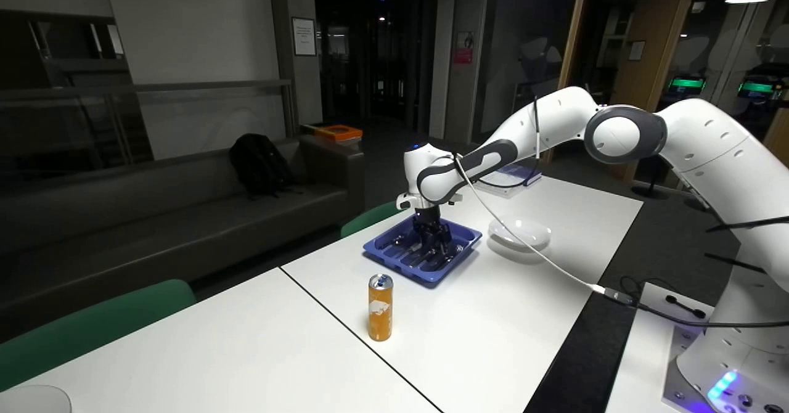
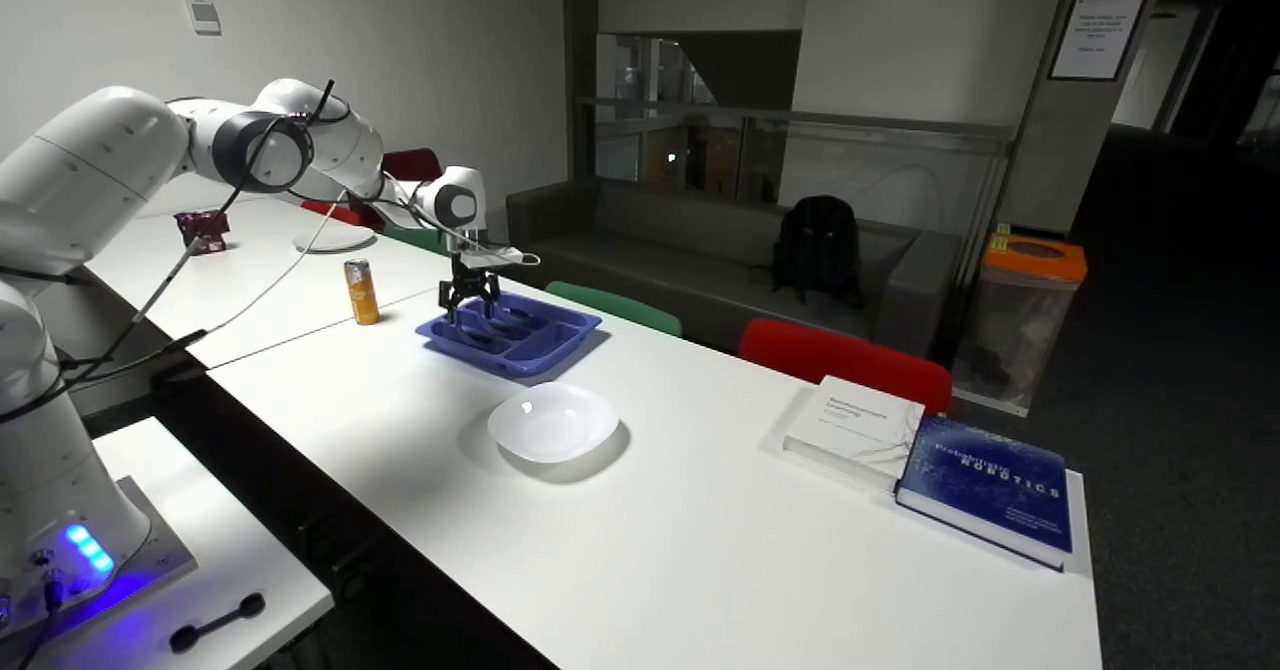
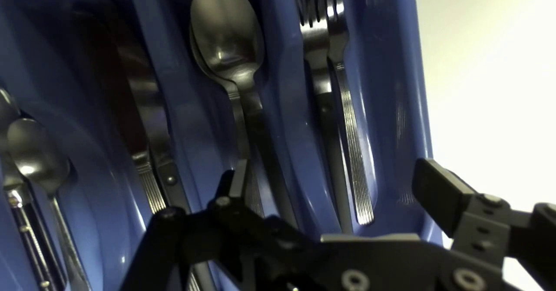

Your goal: Move the white plate to the right, remove one silver spoon from the blue tray and place it behind the white plate

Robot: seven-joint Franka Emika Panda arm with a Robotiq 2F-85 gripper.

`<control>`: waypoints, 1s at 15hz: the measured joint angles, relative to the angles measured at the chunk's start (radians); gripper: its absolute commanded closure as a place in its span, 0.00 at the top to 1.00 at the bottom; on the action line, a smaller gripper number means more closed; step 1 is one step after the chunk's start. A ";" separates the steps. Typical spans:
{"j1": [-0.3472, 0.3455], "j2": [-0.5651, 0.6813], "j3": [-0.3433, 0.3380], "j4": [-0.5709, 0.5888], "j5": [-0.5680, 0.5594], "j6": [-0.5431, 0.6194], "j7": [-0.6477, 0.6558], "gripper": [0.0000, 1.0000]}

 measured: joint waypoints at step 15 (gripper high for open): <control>-0.003 0.053 -0.020 -0.012 0.000 0.210 -0.110 1.00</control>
